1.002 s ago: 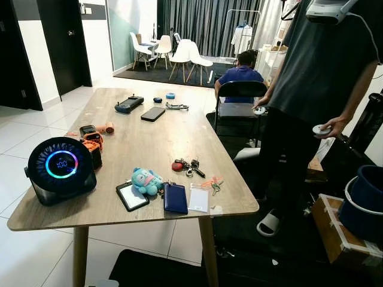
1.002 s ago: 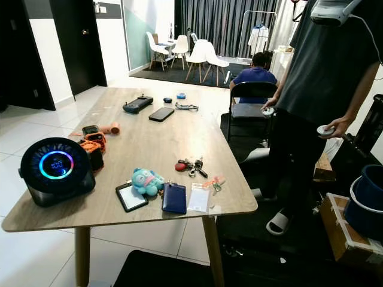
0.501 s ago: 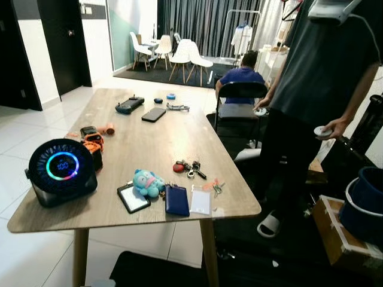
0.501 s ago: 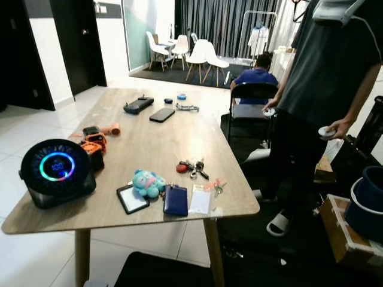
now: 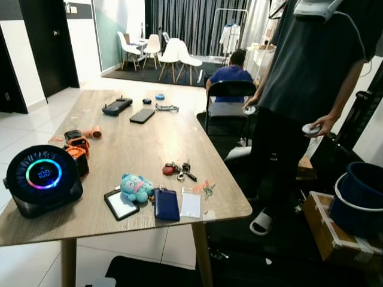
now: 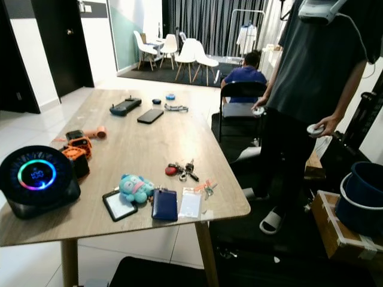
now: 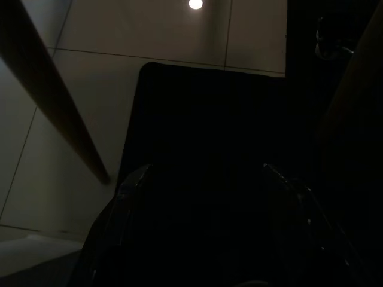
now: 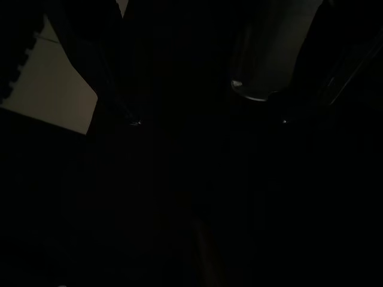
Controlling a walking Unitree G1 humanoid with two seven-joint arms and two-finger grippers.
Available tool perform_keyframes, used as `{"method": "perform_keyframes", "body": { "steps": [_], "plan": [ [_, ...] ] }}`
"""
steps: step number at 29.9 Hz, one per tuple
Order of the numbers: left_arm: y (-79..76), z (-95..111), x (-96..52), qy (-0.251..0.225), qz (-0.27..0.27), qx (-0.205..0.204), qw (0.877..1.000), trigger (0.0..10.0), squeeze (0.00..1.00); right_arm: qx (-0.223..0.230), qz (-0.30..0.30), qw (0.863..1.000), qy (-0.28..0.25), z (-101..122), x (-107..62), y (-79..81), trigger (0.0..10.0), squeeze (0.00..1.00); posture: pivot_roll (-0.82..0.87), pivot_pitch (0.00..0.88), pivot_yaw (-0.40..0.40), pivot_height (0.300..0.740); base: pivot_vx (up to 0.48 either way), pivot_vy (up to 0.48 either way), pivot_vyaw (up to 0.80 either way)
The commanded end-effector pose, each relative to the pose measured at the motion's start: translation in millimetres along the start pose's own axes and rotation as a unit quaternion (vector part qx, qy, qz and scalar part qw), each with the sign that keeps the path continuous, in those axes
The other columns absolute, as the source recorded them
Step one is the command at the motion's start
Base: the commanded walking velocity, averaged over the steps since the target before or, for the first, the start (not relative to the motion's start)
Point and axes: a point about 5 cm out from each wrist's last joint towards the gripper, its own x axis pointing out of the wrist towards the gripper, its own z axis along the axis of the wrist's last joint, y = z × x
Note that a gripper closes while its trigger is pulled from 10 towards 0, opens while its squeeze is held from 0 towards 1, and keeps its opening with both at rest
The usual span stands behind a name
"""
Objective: Hang keys on a hook
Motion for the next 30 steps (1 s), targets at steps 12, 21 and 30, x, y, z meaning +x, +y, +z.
{"method": "perform_keyframes", "body": {
  "steps": [12, 21, 30],
  "plan": [
    [3.8, -7.4, -2.9, 0.018, -0.007, 0.006, 1.0, 10.0, 0.0, -0.003, -0.003, 1.0, 0.007, -4.1, -1.4, -3.9, 10.0, 0.0, 0.07, 0.036, -0.045, 0.74, 0.252, 0.0, 0.0],
    [5.8, -8.0, -3.4, 0.017, 0.002, 0.007, 1.0, 10.0, 0.0, -0.005, -0.002, 1.0, 0.007, -3.8, -1.2, -3.0, 10.0, 0.0, 0.08, 0.031, -0.046, 0.74, 0.205, 0.0, 0.0],
    [5.9, -8.6, -3.2, 0.021, -0.001, 0.005, 1.0, 10.0, 0.0, -0.006, 0.001, 1.0, 0.007, -2.6, -0.7, -1.8, 10.0, 0.0, 0.08, 0.027, -0.047, 0.74, 0.0, 0.0, 0.0]
  ]
}}
